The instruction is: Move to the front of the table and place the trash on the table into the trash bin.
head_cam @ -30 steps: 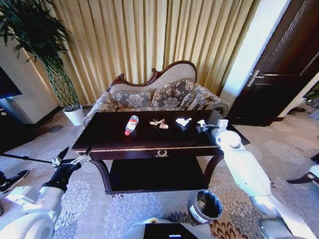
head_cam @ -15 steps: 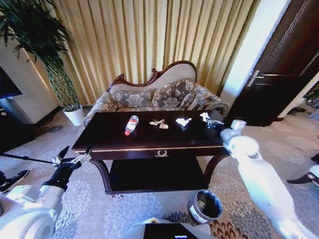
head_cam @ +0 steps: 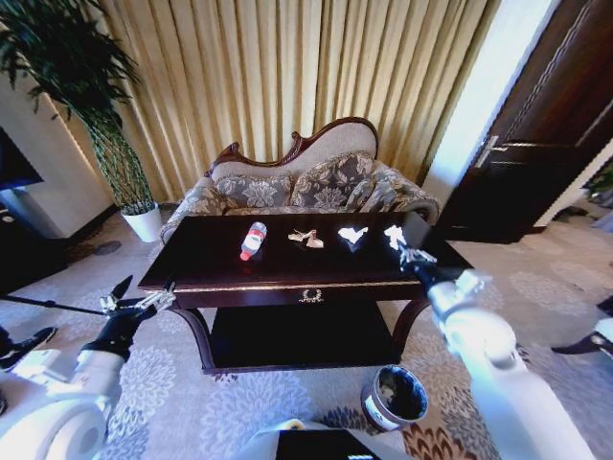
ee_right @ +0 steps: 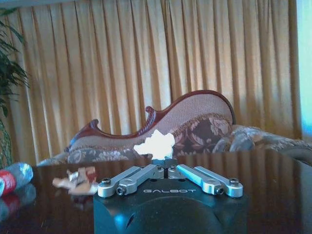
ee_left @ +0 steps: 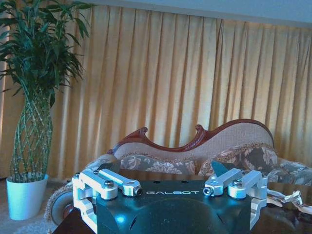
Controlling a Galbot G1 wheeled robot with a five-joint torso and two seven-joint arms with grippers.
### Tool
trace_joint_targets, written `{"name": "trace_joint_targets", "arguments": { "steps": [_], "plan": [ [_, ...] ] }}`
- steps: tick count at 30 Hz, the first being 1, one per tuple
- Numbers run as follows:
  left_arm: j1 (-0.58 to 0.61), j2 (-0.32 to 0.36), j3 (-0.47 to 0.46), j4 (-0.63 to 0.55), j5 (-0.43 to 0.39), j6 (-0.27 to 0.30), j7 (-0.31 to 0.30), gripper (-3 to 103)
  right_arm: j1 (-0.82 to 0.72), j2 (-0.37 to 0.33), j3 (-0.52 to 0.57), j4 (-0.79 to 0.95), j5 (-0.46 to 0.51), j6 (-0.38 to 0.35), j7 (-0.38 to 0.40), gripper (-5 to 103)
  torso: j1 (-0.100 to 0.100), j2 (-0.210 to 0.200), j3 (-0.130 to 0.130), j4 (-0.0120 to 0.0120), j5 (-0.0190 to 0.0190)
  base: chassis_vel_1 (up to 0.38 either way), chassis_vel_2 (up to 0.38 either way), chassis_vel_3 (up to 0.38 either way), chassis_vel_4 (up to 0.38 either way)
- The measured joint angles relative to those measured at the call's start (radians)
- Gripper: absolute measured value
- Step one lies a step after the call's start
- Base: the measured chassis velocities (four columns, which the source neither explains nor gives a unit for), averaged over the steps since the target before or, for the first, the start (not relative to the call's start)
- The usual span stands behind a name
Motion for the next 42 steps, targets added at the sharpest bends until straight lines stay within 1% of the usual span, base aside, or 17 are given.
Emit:
{"name": "trace_joint_targets", "arguments": {
  "steps": [1, 7, 12, 19, 29, 32, 34, 36, 38, 39, 42],
  "plan": [
    [-0.001, 0.001, 0.003, 0.000, -0.002, 0.003, -0.001, 100, -0.040, 0.010, 0.012, 0.019, -0.010, 0.008, -0.002, 0, 0.000, 0.000, 0.000, 0.0000, -0.0001, 0.000, 0.000, 0.000, 0.000],
    [-0.005, 0.004, 0.026, 0.000, 0.002, 0.005, -0.002, 100, -0.130, 0.042, 0.045, 0.072, -0.021, 0.020, -0.006, 0, 0.000, 0.000, 0.000, 0.0002, -0.0002, 0.000, 0.000, 0.000, 0.000],
    [-0.015, 0.009, 0.048, 0.000, 0.010, 0.006, -0.002, 100, -0.136, 0.065, 0.046, 0.092, -0.033, 0.020, -0.006, 0, 0.000, 0.000, 0.000, 0.0003, -0.0001, 0.000, 0.000, 0.000, 0.000],
    [-0.018, 0.014, 0.055, 0.000, 0.012, 0.006, -0.003, 100, -0.131, 0.082, 0.035, 0.100, -0.049, 0.018, -0.006, 0, 0.000, 0.000, 0.000, 0.0002, 0.0000, 0.048, -0.047, -0.052, 0.057],
    [-0.018, 0.015, 0.058, 0.000, 0.012, 0.006, -0.003, 100, -0.117, 0.086, 0.025, 0.069, -0.086, 0.016, -0.008, 0, 0.000, 0.000, 0.000, 0.0001, 0.0000, 0.192, -0.198, -0.217, 0.207],
    [-0.018, 0.012, 0.063, 0.000, 0.014, 0.006, -0.003, 100, -0.112, 0.086, 0.013, 0.023, -0.124, 0.016, -0.008, 0, -0.001, 0.001, 0.000, 0.0001, 0.0000, 0.166, -0.182, -0.209, 0.192],
    [-0.018, 0.011, 0.063, 0.000, 0.014, 0.006, -0.003, 100, -0.111, 0.086, 0.010, 0.011, -0.130, 0.016, -0.009, 0, -0.001, 0.001, -0.001, 0.0001, 0.0000, 0.116, -0.124, -0.166, 0.132],
    [-0.017, 0.008, 0.064, 0.000, 0.015, 0.005, -0.002, 100, -0.110, 0.094, -0.008, -0.059, -0.151, 0.016, -0.009, 0, -0.001, 0.001, 0.000, 0.0002, 0.0000, 0.010, -0.013, -0.051, 0.044],
    [-0.017, 0.008, 0.064, 0.000, 0.015, 0.005, -0.002, 100, -0.107, 0.096, -0.013, -0.081, -0.162, 0.016, -0.010, 0, -0.001, 0.001, 0.000, 0.0000, 0.0000, 0.000, 0.000, 0.000, 0.000],
    [-0.016, 0.007, 0.064, 0.000, 0.015, 0.005, -0.002, 100, -0.098, 0.098, -0.025, -0.138, -0.183, 0.016, -0.012, 0, -0.001, 0.000, 0.000, 0.0000, 0.0000, 0.000, 0.000, 0.000, 0.000],
    [-0.016, 0.005, 0.064, 0.000, 0.015, 0.005, -0.002, 100, -0.064, 0.099, -0.044, -0.270, -0.201, 0.001, -0.013, 0, 0.001, -0.001, 0.001, 0.0004, 0.0000, -0.032, 0.050, 0.055, -0.045]
  ]
}}
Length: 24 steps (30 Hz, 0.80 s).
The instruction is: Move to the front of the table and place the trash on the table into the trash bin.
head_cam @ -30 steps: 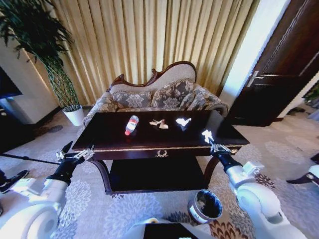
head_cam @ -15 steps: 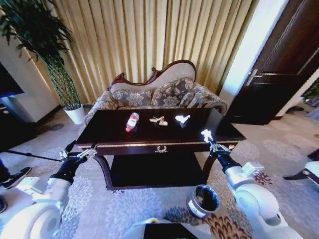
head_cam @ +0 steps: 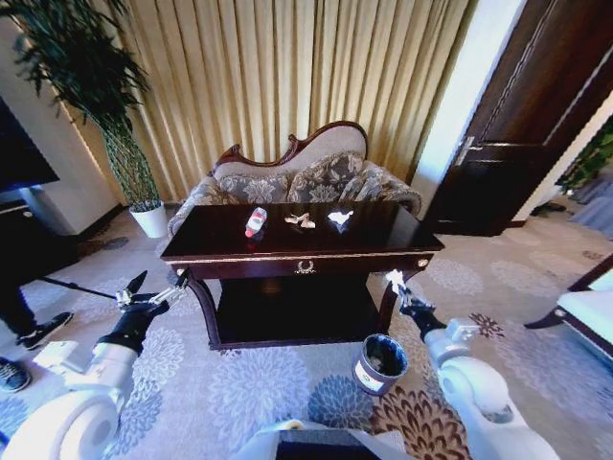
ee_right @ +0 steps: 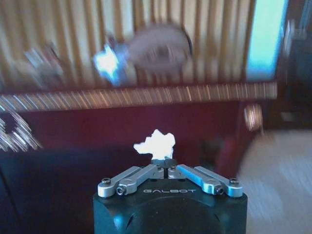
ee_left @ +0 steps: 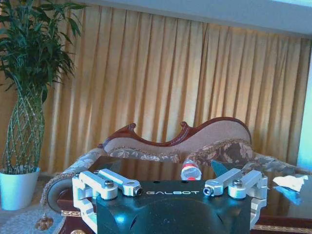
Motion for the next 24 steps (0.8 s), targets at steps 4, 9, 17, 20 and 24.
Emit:
{"name": "trace_joint_targets", "arguments": {
  "steps": [4, 9, 17, 20, 24],
  "plan": [
    [0.000, -0.003, 0.002, 0.000, 0.000, -0.001, 0.001, 100, 0.061, 0.001, -0.017, -0.185, -0.035, -0.008, 0.002, 0, 0.000, 0.000, 0.000, -0.0001, 0.0002, -0.038, 0.059, 0.040, -0.033],
    [0.004, -0.008, 0.003, 0.000, 0.000, -0.002, 0.002, 100, 0.169, 0.003, -0.038, -0.499, -0.106, 0.021, 0.012, 0, -0.001, 0.001, -0.001, -0.0005, 0.0002, 0.000, 0.000, 0.000, 0.000],
    [0.006, -0.009, 0.019, 0.000, 0.007, -0.003, 0.003, 100, 0.312, 0.024, -0.056, -0.834, -0.236, 0.077, 0.042, 0, -0.001, 0.001, -0.001, -0.0002, 0.0002, 0.000, 0.000, 0.000, 0.000],
    [0.008, -0.009, 0.021, 0.000, 0.008, -0.003, 0.003, 100, 0.327, 0.036, -0.062, -0.870, -0.246, 0.083, 0.043, 0, -0.001, 0.001, -0.001, 0.0000, 0.0000, 0.000, 0.000, 0.000, 0.000],
    [0.011, -0.009, 0.020, 0.000, 0.009, -0.003, 0.003, 100, 0.325, 0.047, -0.065, -0.871, -0.245, 0.083, 0.042, 2, -0.001, 0.001, -0.001, -0.0003, -0.0001, 0.000, 0.000, 0.000, 0.000]
  ]
}}
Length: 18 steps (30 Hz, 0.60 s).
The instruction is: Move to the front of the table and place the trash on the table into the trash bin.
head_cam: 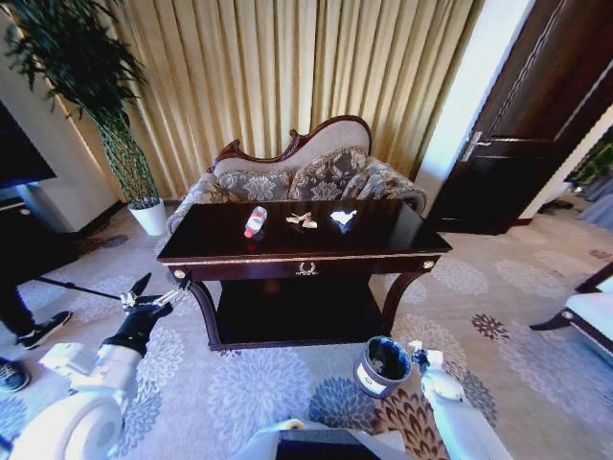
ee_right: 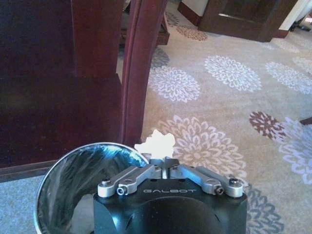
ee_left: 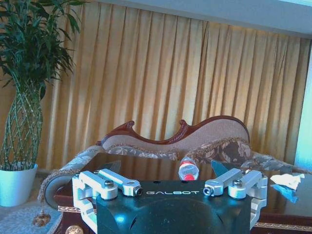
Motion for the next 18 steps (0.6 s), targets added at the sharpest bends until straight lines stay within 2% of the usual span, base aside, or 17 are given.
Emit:
{"name": "trace_joint_targets", "arguments": {
  "steps": [1, 2, 5, 7, 11, 12, 13, 16, 18],
  "plan": [
    [0.001, -0.001, 0.000, 0.000, 0.000, 0.000, 0.000, 100, 0.000, 0.002, 0.000, 0.000, 0.001, 0.000, 0.000, 8, 0.000, 0.000, 0.000, 0.0000, 0.0000, 0.000, 0.000, 0.000, 0.000],
    [0.001, -0.001, 0.000, 0.000, 0.000, 0.000, 0.000, 100, 0.000, 0.002, 0.000, 0.000, 0.001, 0.000, 0.000, 8, 0.000, 0.000, 0.000, 0.0000, 0.0000, 0.000, 0.000, 0.000, 0.000],
    [0.002, -0.002, 0.002, 0.000, 0.002, 0.000, 0.002, 100, -0.001, 0.003, 0.000, 0.004, 0.003, 0.000, -0.002, 24, 0.000, 0.000, 0.000, 0.0001, 0.0000, 0.000, 0.000, 0.000, 0.000],
    [0.002, -0.003, 0.003, 0.000, 0.002, 0.000, 0.002, 100, -0.001, 0.003, 0.000, 0.007, 0.004, 0.000, -0.002, 24, 0.000, 0.000, 0.000, 0.0001, 0.0000, 0.000, 0.000, 0.000, 0.000],
    [-0.002, -0.004, 0.015, 0.000, 0.017, 0.000, 0.002, 100, -0.004, 0.001, 0.001, 0.014, 0.010, 0.000, -0.002, 45, 0.000, 0.000, 0.000, 0.0001, 0.0000, 0.000, 0.000, 0.000, 0.000],
    [-0.002, -0.004, 0.015, 0.000, 0.017, 0.000, 0.002, 100, -0.004, 0.001, 0.001, 0.014, 0.010, 0.000, -0.002, 45, 0.000, 0.000, 0.000, 0.0001, 0.0000, 0.000, 0.000, 0.000, 0.000],
    [-0.002, -0.004, 0.016, 0.000, 0.019, 0.000, 0.002, 100, -0.005, 0.001, 0.001, 0.016, 0.011, 0.000, -0.002, 51, 0.000, 0.000, 0.000, 0.0001, 0.0000, 0.000, 0.000, 0.000, 0.000],
    [-0.002, -0.005, 0.017, 0.000, 0.021, -0.001, 0.002, 100, -0.009, -0.002, 0.003, 0.019, 0.014, 0.000, -0.003, 56, 0.000, 0.000, 0.000, 0.0001, 0.0000, 0.000, 0.000, 0.000, 0.000],
    [-0.001, -0.005, 0.015, 0.000, 0.021, -0.001, 0.001, 100, -0.012, -0.002, 0.004, 0.020, 0.018, 0.000, -0.003, 67, 0.000, 0.000, 0.000, 0.0000, 0.0001, 0.000, 0.000, 0.000, 0.000]
  ]
}}
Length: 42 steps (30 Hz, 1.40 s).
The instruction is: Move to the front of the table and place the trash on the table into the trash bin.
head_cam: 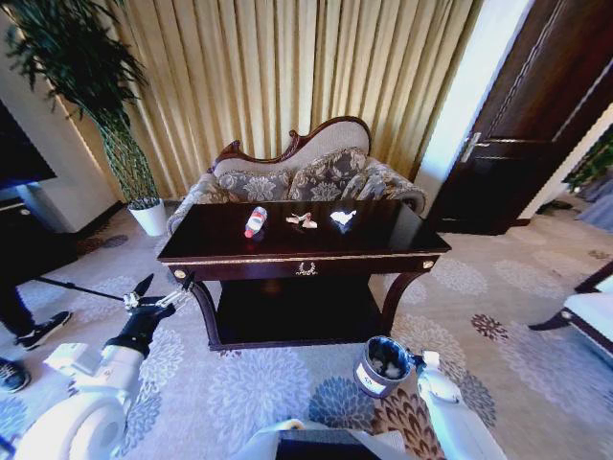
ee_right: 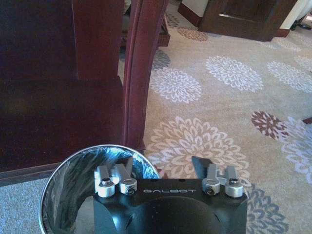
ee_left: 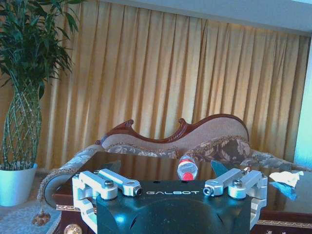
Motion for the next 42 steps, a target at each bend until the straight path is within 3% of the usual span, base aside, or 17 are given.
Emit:
{"name": "trace_joint_targets", "arguments": {
  "steps": [5, 9, 21, 34, 37, 42],
  "plan": [
    [0.002, 0.000, -0.003, 0.000, 0.000, -0.001, 0.000, 100, -0.007, 0.000, 0.002, 0.013, 0.039, 0.000, -0.001, 89, 0.000, 0.000, 0.000, 0.0001, -0.0001, 0.000, 0.000, 0.000, 0.000],
    [0.002, -0.003, -0.002, 0.000, 0.000, -0.001, 0.000, 100, -0.010, 0.001, 0.003, 0.016, 0.045, 0.000, -0.001, 97, 0.000, 0.000, 0.000, 0.0001, 0.0000, 0.000, 0.000, 0.000, 0.000],
    [0.003, -0.007, -0.002, 0.000, 0.002, -0.002, 0.000, 100, -0.043, -0.005, 0.015, 0.095, 0.114, -0.001, -0.003, 100, 0.000, 0.000, 0.000, 0.0001, 0.0002, 0.000, 0.000, 0.000, 0.000],
    [0.005, -0.010, 0.014, 0.000, 0.015, -0.003, -0.001, 100, -0.209, -0.009, 0.082, 0.701, 0.195, -0.006, -0.062, 100, 0.000, 0.000, 0.000, -0.0001, -0.0001, 0.000, 0.000, 0.000, 0.000],
    [0.005, -0.015, 0.023, 0.000, 0.026, -0.003, -0.002, 100, -0.234, 0.013, 0.080, 0.906, 0.209, -0.039, -0.064, 100, 0.000, 0.000, 0.000, 0.0002, -0.0002, 0.000, 0.000, 0.000, 0.000],
    [0.010, -0.019, 0.019, 0.000, 0.029, -0.018, -0.013, 100, -0.243, 0.036, 0.073, 1.076, 0.180, -0.088, -0.063, 100, 0.000, 0.000, 0.000, 0.0000, 0.0000, 0.000, 0.000, 0.000, 0.000]
  ]
}}
